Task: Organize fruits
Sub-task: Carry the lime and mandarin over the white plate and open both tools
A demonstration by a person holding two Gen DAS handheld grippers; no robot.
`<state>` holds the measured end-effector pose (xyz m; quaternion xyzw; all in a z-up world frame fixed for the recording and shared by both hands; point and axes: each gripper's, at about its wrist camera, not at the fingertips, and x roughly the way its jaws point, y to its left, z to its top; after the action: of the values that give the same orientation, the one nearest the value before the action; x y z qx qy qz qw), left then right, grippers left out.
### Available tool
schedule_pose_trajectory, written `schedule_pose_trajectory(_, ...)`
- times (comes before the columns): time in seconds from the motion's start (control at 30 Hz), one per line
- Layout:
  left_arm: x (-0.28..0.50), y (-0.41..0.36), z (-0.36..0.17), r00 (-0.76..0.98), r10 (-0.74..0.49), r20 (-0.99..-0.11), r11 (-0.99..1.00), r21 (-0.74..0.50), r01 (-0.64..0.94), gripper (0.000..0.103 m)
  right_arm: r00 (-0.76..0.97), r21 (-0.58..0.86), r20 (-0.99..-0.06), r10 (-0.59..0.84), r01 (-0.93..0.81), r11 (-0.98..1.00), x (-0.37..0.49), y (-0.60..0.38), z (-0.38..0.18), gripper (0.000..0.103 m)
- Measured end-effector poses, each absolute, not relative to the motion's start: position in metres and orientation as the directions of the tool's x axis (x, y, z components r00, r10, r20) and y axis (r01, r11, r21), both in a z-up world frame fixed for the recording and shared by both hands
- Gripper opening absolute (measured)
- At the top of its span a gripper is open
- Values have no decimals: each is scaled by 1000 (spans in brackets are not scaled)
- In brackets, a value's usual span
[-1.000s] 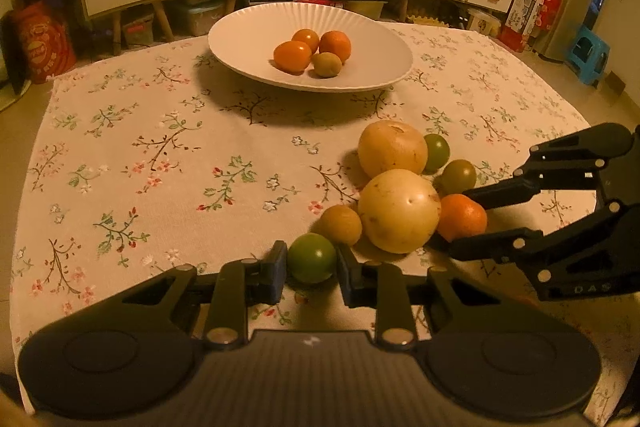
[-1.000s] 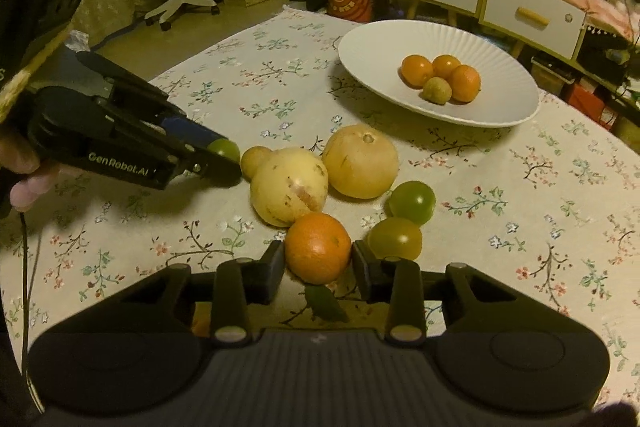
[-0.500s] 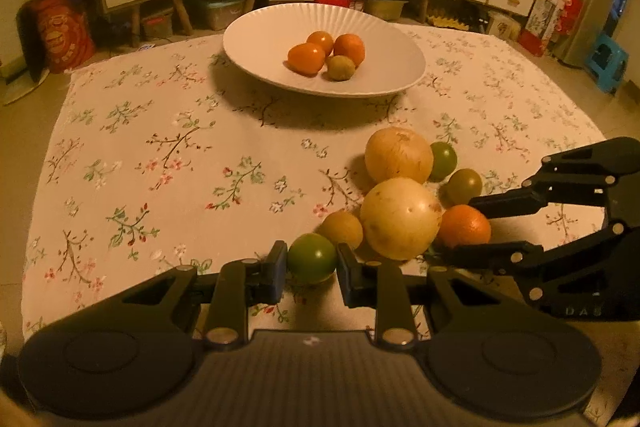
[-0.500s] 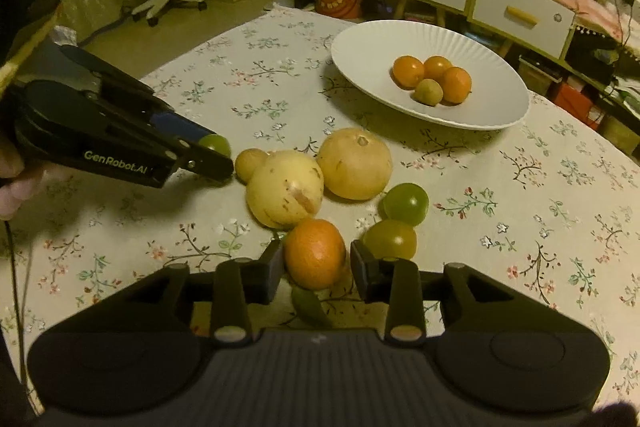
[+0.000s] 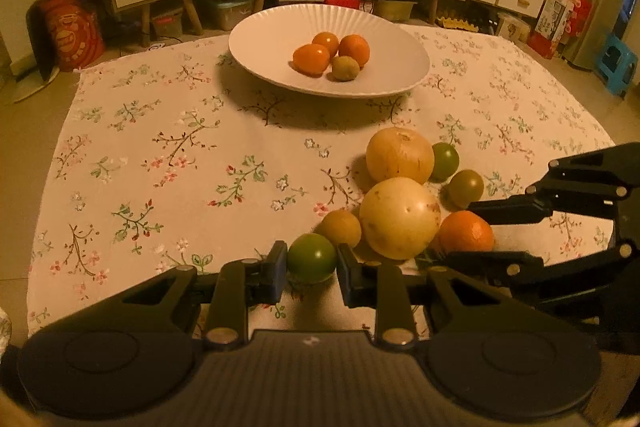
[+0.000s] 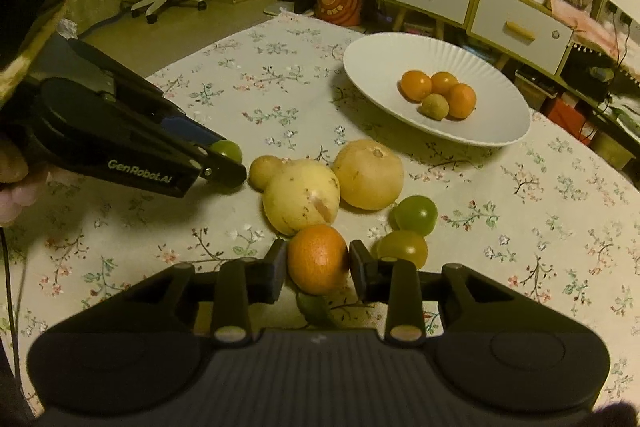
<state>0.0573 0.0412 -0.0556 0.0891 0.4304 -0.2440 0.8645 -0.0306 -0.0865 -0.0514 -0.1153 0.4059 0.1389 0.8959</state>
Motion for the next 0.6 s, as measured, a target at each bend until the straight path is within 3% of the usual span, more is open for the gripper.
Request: schedule_pose_trajectory(0.6,79,18,-16,599,-364,-713,896,-93,434,31,745,-55,-663,78,-152,987,-2,-115,-12,30)
